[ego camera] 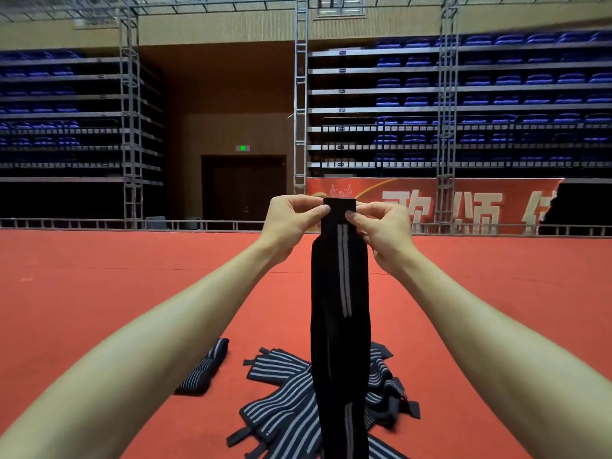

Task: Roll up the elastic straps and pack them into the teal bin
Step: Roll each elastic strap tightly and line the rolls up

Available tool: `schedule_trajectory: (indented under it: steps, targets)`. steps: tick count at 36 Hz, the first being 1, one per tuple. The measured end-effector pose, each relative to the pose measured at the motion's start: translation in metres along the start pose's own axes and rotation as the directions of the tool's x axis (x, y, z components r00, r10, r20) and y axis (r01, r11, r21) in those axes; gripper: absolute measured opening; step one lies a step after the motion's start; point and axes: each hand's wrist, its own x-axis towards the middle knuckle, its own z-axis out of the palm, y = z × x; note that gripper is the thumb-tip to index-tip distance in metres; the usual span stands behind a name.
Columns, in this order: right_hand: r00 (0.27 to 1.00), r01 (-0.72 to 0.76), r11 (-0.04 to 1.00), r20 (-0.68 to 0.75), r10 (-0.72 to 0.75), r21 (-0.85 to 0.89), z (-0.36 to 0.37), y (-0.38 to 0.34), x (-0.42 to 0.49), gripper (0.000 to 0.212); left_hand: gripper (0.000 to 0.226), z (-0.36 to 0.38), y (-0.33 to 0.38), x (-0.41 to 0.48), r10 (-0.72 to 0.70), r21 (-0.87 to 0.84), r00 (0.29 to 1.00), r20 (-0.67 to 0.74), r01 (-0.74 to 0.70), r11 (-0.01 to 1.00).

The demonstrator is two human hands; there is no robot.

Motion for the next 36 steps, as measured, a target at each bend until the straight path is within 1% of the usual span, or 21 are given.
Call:
schedule_trajectory:
  steps: [3,7,14,21,28,32,36]
  targets:
    - [1.0,-0.004,1.0,-0.017,0.004,0.021,0.001,0.004,0.001,0.01,0.013,0.003,0.001,-0.002,0.016,-0.015,1.0,0.027,-0.016,1.0]
    - [0.998,-0.015,0.999,-0.053,0.018,0.044,0.003,0.006,-0.001,0.008,0.009,0.005,0.003,-0.004,0.03,-0.031,0.999,0.028,-0.029,0.999]
    - [0.998,-0.006,1.0,-0.064,0.008,0.022,0.006,0.003,-0.002,0.006,0.003,0.005,0.006,-0.003,0.012,-0.069,0.999,0.034,-0.01,0.998]
    - [0.997,-0.007,1.0,-0.083,0.007,0.005,0.008,0.005,-0.001,0.011,0.006,0.004,0.004,-0.002,0.027,-0.048,0.999,0.023,-0.026,0.998]
    - [0.995,-0.009,1.0,-0.099,0.008,-0.003,0.011,0.004,-0.003,0.006,0.007,0.003,0.005,-0.004,0.038,-0.05,0.999,0.009,-0.038,0.998]
    - [0.994,-0.01,1.0,-0.11,0.01,0.0,0.011,0.004,-0.002,0.011,0.01,0.003,0.007,-0.004,0.037,-0.047,0.999,0.007,-0.037,0.998]
    - [0.996,-0.002,1.0,-0.09,0.002,0.004,0.011,0.005,-0.003,0.011,0.01,0.002,0.006,-0.004,0.033,-0.05,0.999,0.01,-0.032,0.998]
